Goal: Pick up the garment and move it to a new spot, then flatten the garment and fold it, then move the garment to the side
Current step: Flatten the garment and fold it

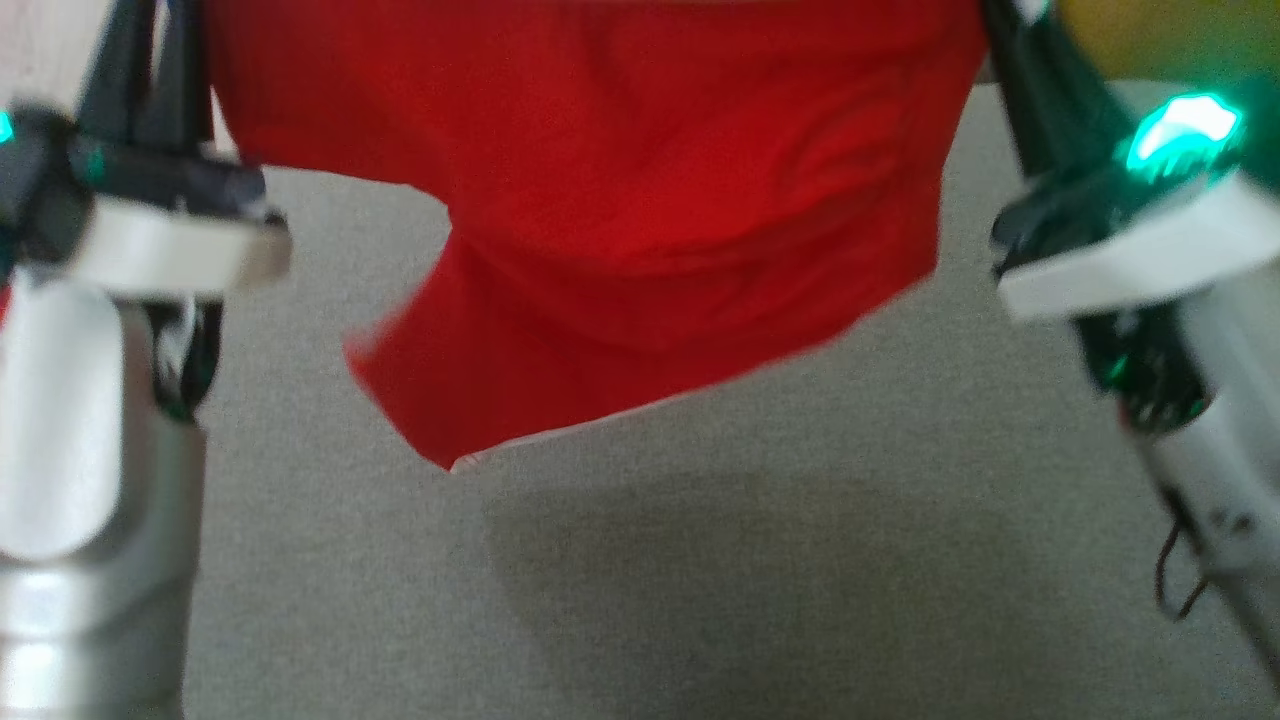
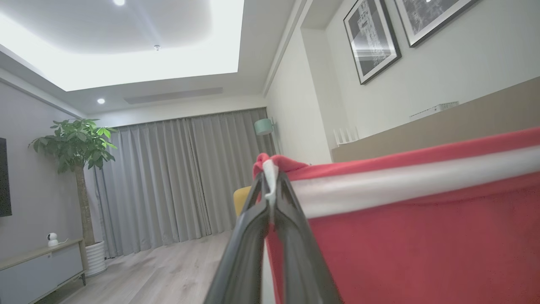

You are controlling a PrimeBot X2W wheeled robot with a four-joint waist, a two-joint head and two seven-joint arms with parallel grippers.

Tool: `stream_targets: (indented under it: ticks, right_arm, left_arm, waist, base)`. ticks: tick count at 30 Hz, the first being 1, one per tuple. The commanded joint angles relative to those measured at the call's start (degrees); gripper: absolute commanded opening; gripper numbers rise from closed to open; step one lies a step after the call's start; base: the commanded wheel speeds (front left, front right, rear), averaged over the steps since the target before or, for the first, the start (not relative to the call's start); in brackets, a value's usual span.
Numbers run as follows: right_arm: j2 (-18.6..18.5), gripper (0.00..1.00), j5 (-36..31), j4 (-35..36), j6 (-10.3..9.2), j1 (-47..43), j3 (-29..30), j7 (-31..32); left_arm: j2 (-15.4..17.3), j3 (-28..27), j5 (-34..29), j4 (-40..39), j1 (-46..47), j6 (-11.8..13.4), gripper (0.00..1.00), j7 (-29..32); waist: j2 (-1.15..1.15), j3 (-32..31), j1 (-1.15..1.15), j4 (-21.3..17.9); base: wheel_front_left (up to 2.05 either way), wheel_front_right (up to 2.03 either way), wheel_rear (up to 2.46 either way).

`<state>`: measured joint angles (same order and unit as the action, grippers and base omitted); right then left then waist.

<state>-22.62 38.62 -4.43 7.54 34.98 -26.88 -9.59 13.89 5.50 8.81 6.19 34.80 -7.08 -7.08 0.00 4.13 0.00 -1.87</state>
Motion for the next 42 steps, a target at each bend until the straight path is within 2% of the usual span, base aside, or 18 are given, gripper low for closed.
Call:
stream_targets:
  ticks: [1,4,6,12,18,23,31,37,42]
  right_arm:
    - [-1.4,0.00,1.1,1.4,-0.05,3.5,0.4,1.9]
    - [-2.2,0.00,1.1,-1.4,-0.05,9.0,-1.1,4.4]
    - [-1.7,0.00,0.4,-4.2,-0.05,12.2,-2.1,4.2]
    - [0.4,0.00,-6.5,-15.0,-0.05,25.3,-2.8,-2.5]
    - [0.9,0.00,-10.6,-20.7,-0.05,29.2,-3.3,-5.1]
    - [-0.1,0.00,-9.1,-23.7,-0.05,20.6,-8.6,-5.4]
    - [0.9,0.00,-5.1,-23.8,-0.05,-4.1,-10.1,-5.4]
    - [1.9,0.00,-3.2,-20.2,-0.05,-18.1,-8.6,-5.4]
    - [1.7,0.00,-2.9,-16.2,-0.05,-26.1,-9.2,-5.4]
  left_arm:
    - [2.7,-1.6,0.3,-1.4,4.4,0.0,0.00,2.4]
    - [2.2,-0.5,0.1,1.6,8.8,0.4,0.00,5.4]
    - [2.1,-0.6,-0.5,4.8,11.3,1.3,0.00,5.2]
    - [1.4,-1.9,-2.3,13.1,21.9,5.3,0.00,-2.8]
    - [-0.8,-1.3,-2.0,15.4,23.7,6.1,0.00,-6.7]
    - [-3.8,-2.6,0.8,18.7,12.9,6.9,0.00,-7.8]
    - [-9.6,-5.8,3.8,18.9,-15.6,7.2,0.00,-7.9]
    - [-10.8,-7.0,4.0,15.9,-30.2,7.2,0.00,-7.9]
    - [-11.0,-8.0,3.6,12.8,-37.7,7.1,0.00,-7.9]
  waist:
    - [0.00,1.6,0.00,0.1]
    - [0.00,5.7,0.00,0.2]
    - [0.00,8.1,0.00,0.0]
    - [0.00,12.8,0.00,-0.2]
    - [0.00,12.5,0.00,0.8]
    - [0.00,10.0,0.00,1.8]
    - [0.00,6.3,0.00,2.2]
    - [0.00,1.9,0.00,2.7]
    - [0.00,-0.5,0.00,2.7]
  base:
    - [0.00,0.00,0.00]
    - [0.00,0.00,0.00]
    - [0.00,0.00,0.00]
    - [0.00,0.00,0.00]
    - [0.00,0.00,0.00]
    - [0.00,0.00,0.00]
    - [0.00,0.00,0.00]
    - [0.00,0.00,0.00]
    - [0.00,0.00,0.00]
